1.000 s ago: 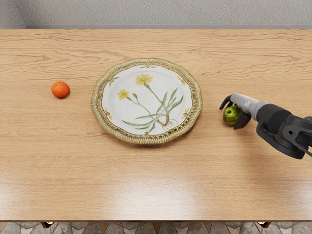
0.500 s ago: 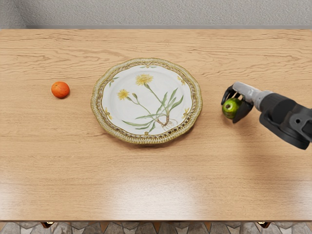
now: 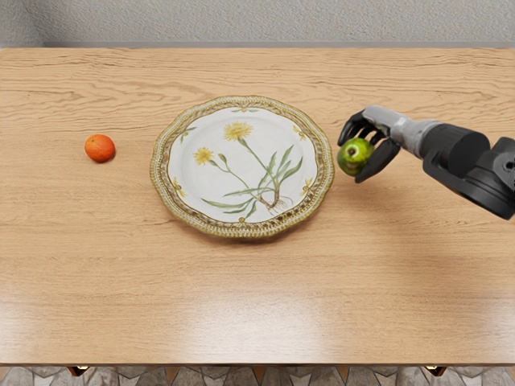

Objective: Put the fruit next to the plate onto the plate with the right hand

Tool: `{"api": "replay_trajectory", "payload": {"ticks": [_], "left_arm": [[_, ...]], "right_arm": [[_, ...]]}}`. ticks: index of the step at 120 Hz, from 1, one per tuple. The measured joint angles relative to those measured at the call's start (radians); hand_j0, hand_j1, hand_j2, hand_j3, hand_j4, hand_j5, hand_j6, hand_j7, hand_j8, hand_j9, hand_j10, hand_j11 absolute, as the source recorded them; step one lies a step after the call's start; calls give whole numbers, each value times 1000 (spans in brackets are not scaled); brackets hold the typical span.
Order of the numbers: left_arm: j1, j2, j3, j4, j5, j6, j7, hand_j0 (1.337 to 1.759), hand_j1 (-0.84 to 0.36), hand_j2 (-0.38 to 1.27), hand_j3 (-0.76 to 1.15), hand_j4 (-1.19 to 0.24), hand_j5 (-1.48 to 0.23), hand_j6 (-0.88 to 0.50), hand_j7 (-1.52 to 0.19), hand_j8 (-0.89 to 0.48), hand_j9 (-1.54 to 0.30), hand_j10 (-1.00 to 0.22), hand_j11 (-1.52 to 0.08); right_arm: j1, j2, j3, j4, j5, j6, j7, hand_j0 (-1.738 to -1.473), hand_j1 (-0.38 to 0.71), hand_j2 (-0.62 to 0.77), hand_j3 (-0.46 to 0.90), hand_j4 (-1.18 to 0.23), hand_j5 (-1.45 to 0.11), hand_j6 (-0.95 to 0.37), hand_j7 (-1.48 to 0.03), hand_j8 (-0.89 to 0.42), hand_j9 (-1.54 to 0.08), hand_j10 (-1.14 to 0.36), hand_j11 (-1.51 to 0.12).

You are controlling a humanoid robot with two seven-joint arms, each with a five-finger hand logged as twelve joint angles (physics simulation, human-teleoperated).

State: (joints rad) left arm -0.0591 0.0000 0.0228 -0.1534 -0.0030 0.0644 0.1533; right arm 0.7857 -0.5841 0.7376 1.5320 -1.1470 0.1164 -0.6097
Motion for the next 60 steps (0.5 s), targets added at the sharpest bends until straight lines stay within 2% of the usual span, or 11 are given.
{"api": "replay_trajectory", "payload": {"ticks": [19, 48, 60], "left_arm": [[0, 0, 0, 0, 0, 0, 0, 1658, 328, 4, 0, -18, -23, -18, -23, -18, -23, -18, -23], [0, 0, 0, 0, 0, 0, 0, 1658, 328, 4, 0, -18, -23, -18, -23, -18, -23, -18, -23], [0, 0, 0, 0, 0, 0, 0, 1658, 328, 4, 0, -18, -23, -18, -23, -18, -23, -18, -23]], "right_arm": [[30, 71, 5, -34, 13, -5, 0, -1650, 27, 40, 2, -670, -990, -506, -924, -412, -998, -575, -1039], [72, 188, 2, -162, 12, -14, 0, -1649, 16, 15, 0, -679, -979, -506, -926, -417, -990, -577, -1031], [93, 241, -3, -203, 12, -18, 0, -1649, 32, 53, 1, -684, -972, -503, -926, -420, -981, -580, -1022]]}}
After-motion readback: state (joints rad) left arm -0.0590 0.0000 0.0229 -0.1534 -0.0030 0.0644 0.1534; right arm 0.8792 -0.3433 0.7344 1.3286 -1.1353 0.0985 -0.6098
